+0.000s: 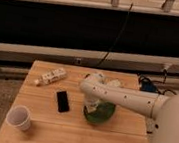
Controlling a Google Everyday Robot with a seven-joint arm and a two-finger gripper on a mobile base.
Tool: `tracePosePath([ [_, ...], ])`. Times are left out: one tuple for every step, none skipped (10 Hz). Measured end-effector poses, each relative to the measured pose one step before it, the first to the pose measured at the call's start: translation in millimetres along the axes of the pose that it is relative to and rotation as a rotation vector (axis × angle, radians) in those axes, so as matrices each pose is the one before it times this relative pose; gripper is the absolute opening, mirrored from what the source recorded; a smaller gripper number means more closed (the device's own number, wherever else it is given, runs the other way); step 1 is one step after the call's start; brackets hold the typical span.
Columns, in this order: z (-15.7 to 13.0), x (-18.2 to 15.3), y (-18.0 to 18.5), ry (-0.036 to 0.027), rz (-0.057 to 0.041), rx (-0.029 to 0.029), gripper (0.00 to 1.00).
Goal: Push the ceramic bowl across the table
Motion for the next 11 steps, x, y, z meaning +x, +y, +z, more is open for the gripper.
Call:
tracePosePath([
  [-0.2, 0.32, -0.23, 0.00267, -0.00141, 0.00021, 0.01],
  [0.15, -0.72, -0.48, 0.00384, -0.00909, 0.00034, 0.01],
  [-0.18, -4.79, -4.27, 0.01048, -0.02223, 0.00176, 0.01],
  [-0.37, -11.13, -6.88, 0.00026, -0.02163, 0.00414, 0.01],
  [-0.46, -3.91, -1.2, -0.00696, -0.00299, 0.00229, 0.01],
  [0.16, -0.68, -0.31, -0.00243, 0.00016, 0.00115, 0.01],
  [0.03, 1.06, 0.67, 0.00472, -0.00281, -0.00183, 0.01],
  [-0.27, -1.55, -0.75, 0.0157, -0.02329, -0.00086, 0.01],
  [-0.32, -1.71, -1.0, -0.00079, -0.0024, 0.0005, 0.01],
  [0.1, -0.6, -0.3, -0.00209, -0.00008, 0.00135, 0.01],
  [-0.32, -2.36, -0.86, 0.00151, -0.01077, 0.00123, 0.01],
])
